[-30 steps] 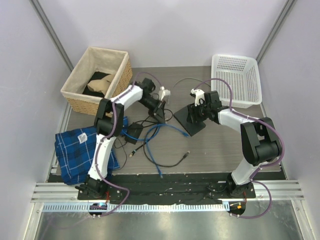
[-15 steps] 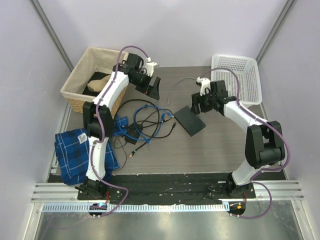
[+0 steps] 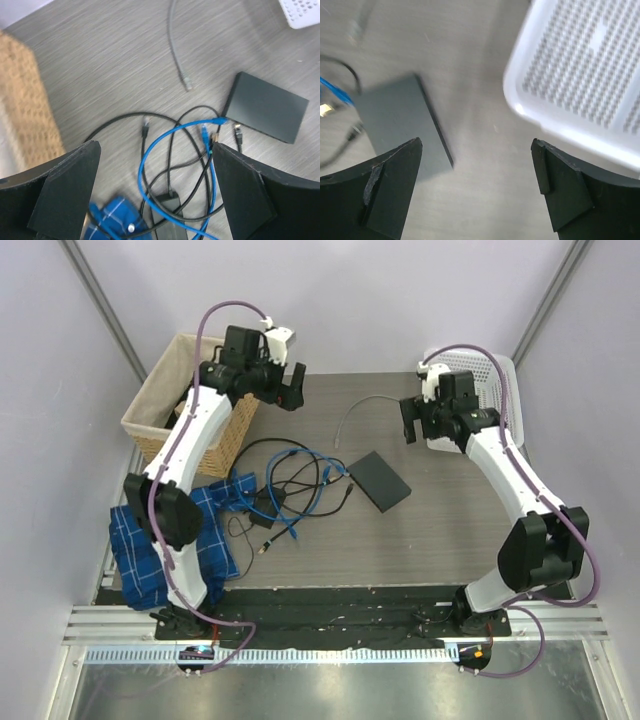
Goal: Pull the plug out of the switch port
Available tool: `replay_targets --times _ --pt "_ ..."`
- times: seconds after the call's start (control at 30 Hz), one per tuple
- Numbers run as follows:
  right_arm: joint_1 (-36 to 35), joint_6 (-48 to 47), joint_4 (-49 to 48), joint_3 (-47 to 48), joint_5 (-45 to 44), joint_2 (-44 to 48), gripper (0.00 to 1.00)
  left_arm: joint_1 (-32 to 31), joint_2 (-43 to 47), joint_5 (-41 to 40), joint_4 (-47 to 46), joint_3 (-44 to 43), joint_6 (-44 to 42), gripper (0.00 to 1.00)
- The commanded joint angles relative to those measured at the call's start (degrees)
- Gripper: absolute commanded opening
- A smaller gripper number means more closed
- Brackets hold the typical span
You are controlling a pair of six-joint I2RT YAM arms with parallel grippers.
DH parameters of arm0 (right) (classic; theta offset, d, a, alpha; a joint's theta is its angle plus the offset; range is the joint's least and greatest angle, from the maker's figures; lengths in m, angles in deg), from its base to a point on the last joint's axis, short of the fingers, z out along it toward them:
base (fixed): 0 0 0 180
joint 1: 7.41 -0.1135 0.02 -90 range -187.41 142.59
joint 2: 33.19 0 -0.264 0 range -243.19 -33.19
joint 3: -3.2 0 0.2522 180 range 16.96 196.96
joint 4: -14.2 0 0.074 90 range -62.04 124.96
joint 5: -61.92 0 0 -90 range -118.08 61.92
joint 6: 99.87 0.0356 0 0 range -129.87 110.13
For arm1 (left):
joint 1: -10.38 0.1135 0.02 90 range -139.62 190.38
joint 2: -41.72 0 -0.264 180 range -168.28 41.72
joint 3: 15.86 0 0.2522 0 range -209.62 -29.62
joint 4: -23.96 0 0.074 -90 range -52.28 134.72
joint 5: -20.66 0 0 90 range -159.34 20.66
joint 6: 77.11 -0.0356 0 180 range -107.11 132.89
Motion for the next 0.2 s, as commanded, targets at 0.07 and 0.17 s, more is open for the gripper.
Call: replay_targets --times 0.07,0.17 --pt "-0.1 1.2 8.5 -6.3 -8.3 6.8 1.0 0.2 8.8 -8.5 -5.5 11.2 0.6 1.0" --pt "0.3 2.6 8.4 -6.5 -2.7 7.3 1.0 0.2 10.0 -10.3 -9.2 15.8 1.8 1.0"
